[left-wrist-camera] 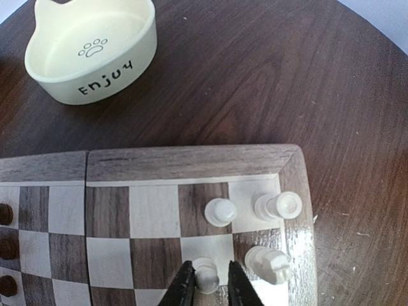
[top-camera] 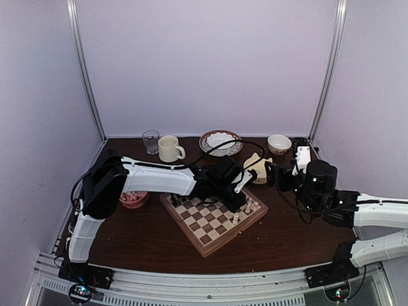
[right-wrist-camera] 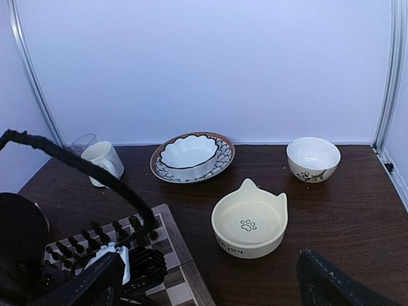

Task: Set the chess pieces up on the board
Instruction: Place the pawn at g2.

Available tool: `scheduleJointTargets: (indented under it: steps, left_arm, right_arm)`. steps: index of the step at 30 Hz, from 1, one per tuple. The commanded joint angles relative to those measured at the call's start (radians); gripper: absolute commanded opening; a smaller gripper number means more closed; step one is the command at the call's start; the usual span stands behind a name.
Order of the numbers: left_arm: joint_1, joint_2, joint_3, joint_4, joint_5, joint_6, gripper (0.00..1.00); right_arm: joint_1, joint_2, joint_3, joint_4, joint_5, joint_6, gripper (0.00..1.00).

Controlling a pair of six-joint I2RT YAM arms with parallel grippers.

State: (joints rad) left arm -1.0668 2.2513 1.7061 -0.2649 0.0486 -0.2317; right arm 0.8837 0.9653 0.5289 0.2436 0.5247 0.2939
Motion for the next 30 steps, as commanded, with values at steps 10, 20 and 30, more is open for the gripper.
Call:
scheduleJointTargets:
  steps: [10, 20, 30]
  left_arm:
    - [0.007, 0.0, 0.052, -0.018, 0.014, 0.014, 0.24]
    - [0.007, -0.101, 0.021, -0.045, -0.01, 0.02, 0.24]
    - [0.008, -0.267, -0.092, -0.043, -0.082, 0.015, 0.31]
  right_arm:
    - [-0.005, 0.011, -0.012, 0.011, 0.003, -0.004, 0.97]
    - [-0.005, 0.013, -0.01, 0.01, 0.001, -0.003, 0.98]
    - [-0.005, 0.021, -0.007, 0.008, -0.006, -0.002, 0.98]
